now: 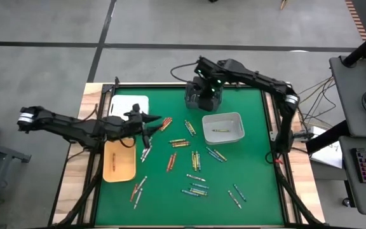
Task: Sort crayons
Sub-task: Put the green crayon into the gray bin
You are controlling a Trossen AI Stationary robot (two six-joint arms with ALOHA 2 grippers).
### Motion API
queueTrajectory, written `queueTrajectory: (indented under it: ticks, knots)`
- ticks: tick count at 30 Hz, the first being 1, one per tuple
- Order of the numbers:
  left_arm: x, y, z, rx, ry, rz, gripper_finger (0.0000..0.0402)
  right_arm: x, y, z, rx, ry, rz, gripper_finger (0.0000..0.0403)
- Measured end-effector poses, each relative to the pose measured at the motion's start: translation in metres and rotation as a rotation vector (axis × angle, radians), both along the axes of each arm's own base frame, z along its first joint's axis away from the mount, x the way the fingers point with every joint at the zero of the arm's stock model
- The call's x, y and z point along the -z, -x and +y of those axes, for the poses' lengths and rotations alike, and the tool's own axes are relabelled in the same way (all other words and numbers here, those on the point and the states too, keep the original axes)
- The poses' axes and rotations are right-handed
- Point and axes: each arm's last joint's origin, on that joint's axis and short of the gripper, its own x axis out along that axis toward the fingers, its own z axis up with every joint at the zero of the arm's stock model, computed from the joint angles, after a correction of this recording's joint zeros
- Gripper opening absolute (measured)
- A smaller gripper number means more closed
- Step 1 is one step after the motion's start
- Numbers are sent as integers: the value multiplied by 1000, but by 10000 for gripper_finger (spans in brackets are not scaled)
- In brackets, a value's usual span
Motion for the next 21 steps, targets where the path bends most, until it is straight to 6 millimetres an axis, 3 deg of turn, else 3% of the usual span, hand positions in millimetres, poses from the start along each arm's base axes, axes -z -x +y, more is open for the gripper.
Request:
queueTrajectory:
  ticks: [3,9,14,21]
  knots:
    - [7,-8,-1,0,41,31,151,-13,11,29,-33,-3,-24,79]
    - [14,-27,-4,25,53,125,151,-21,33,83,-70,-17,-105,79]
    - [18,-46,-7,47,1,294,151,-13,48,118,-103,-38,-185,79]
    - [33,-73,-7,121,-124,522,151,10,63,149,-145,6,-319,79]
